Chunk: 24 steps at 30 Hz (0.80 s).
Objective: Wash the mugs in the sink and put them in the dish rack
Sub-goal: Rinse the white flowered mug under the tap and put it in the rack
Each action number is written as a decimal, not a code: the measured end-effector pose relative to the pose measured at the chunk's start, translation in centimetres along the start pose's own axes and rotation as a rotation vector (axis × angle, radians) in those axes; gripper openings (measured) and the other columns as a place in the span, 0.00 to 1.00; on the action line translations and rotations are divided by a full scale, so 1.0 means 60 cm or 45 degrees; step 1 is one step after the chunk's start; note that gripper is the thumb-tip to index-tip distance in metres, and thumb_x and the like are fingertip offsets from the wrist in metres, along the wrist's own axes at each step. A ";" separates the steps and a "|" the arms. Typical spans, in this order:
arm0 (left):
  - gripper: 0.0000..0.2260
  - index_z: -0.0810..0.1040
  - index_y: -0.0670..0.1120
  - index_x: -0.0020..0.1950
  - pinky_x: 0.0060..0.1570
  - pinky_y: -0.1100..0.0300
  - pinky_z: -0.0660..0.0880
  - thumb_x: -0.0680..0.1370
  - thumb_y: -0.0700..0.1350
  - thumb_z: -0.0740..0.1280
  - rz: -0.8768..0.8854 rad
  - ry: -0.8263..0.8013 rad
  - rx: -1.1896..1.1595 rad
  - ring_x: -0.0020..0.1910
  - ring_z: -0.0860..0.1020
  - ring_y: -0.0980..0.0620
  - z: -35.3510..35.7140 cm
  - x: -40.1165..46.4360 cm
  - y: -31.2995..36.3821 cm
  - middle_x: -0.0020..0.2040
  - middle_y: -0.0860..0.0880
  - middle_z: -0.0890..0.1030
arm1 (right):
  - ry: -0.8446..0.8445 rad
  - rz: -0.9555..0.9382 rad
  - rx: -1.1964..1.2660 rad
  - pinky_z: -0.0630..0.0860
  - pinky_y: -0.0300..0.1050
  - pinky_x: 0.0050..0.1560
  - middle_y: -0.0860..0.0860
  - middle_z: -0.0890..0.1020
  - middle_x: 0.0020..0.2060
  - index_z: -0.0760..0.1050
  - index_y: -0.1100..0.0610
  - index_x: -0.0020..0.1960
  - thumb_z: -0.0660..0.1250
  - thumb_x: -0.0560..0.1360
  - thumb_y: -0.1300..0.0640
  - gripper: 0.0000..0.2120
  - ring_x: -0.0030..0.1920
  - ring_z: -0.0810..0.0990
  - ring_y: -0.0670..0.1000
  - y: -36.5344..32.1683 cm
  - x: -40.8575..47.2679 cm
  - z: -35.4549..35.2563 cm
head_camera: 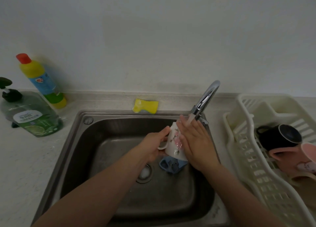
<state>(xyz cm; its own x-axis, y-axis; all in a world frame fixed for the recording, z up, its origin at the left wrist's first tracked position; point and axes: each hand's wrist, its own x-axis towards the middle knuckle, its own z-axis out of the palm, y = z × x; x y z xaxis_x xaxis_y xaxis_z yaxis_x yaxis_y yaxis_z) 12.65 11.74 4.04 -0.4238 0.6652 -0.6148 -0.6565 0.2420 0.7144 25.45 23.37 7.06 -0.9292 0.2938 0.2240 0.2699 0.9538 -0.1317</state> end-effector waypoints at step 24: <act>0.18 0.81 0.39 0.58 0.54 0.36 0.78 0.79 0.54 0.67 -0.054 0.061 0.033 0.48 0.82 0.42 0.000 -0.008 0.008 0.49 0.42 0.84 | -0.158 -0.178 0.271 0.48 0.50 0.77 0.44 0.53 0.78 0.57 0.51 0.77 0.48 0.82 0.45 0.25 0.78 0.44 0.46 -0.001 -0.066 0.009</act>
<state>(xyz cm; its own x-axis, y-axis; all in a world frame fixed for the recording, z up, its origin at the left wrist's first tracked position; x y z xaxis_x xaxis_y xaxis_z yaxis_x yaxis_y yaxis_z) 12.52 11.55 4.70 -0.4258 0.6196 -0.6594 -0.6583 0.2879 0.6956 28.99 22.14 5.65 -0.9810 0.1384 0.1362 0.0903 0.9462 -0.3108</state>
